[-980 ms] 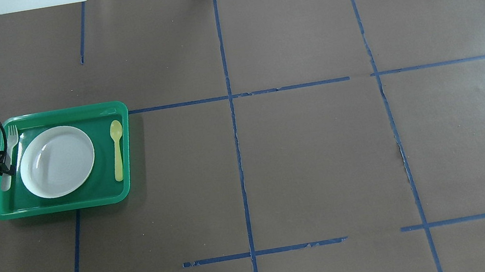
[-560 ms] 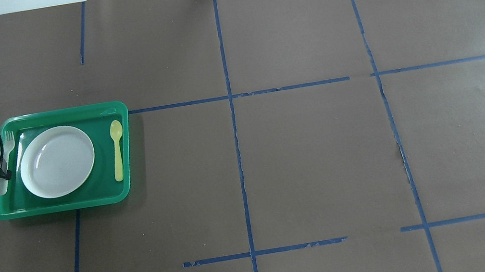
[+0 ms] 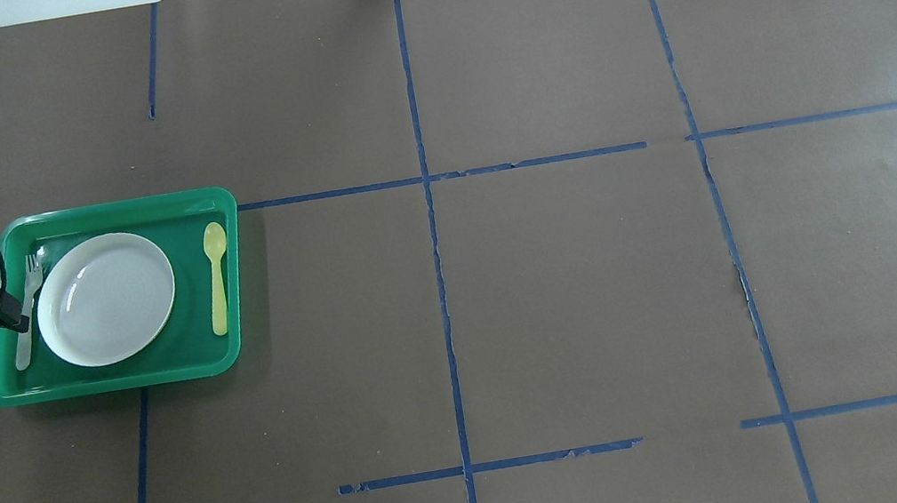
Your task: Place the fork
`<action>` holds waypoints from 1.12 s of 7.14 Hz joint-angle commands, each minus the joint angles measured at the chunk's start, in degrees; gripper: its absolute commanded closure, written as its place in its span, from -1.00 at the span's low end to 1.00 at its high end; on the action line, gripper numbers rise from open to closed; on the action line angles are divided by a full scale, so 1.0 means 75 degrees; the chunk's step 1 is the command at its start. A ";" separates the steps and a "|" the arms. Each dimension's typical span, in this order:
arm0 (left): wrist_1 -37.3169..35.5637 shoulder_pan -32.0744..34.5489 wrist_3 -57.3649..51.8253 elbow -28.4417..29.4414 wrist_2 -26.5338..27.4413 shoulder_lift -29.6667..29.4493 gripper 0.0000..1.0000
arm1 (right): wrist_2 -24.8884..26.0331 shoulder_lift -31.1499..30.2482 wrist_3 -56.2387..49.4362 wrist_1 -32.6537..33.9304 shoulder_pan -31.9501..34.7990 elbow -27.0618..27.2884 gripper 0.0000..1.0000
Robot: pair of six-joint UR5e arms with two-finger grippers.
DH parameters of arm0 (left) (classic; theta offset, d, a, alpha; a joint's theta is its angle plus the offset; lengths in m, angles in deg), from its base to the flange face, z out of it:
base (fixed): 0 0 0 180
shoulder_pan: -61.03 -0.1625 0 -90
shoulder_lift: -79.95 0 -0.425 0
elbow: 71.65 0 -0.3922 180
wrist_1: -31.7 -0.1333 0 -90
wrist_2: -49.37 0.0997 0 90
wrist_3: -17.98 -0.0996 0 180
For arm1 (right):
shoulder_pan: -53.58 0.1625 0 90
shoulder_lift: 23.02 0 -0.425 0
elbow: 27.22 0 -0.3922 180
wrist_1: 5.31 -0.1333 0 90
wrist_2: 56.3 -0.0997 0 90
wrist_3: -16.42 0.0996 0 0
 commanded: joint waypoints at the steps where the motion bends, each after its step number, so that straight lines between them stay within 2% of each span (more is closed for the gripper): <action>1: -0.0113 0.0462 0.0006 -0.0155 -0.0055 0.0065 -1.00 | 0.0000 0.0000 0.0000 0.0000 0.0000 0.0000 -1.00; 2: -0.0114 0.1000 -0.0251 -0.0226 -0.0369 0.0251 -1.00 | 0.0000 0.0000 0.0012 0.0000 0.0000 0.0000 -1.00; 3: -0.0265 0.1678 -0.1622 -0.0273 -0.0500 0.0520 -1.00 | 0.0000 0.0000 0.0012 0.0000 0.0000 0.0000 -1.00; 5: -0.2363 0.3573 -0.5110 -0.0541 -0.0489 0.0756 -1.00 | 0.0000 0.0000 0.0000 0.0000 0.0000 0.0000 -1.00; 6: -0.3211 0.4651 -0.6091 -0.0752 -0.0466 0.0803 -1.00 | 0.0000 0.0000 0.0000 0.0000 0.0000 0.0000 -1.00; 7: -0.3243 0.5149 -0.6217 -0.0730 -0.0489 0.1163 -1.00 | 0.0000 0.0000 0.0000 0.0000 0.0000 0.0000 -1.00; 8: -0.3278 0.5165 -0.6218 -0.0788 -0.0501 0.1283 -1.00 | 0.0000 0.0000 0.0000 0.0000 0.0000 0.0000 -1.00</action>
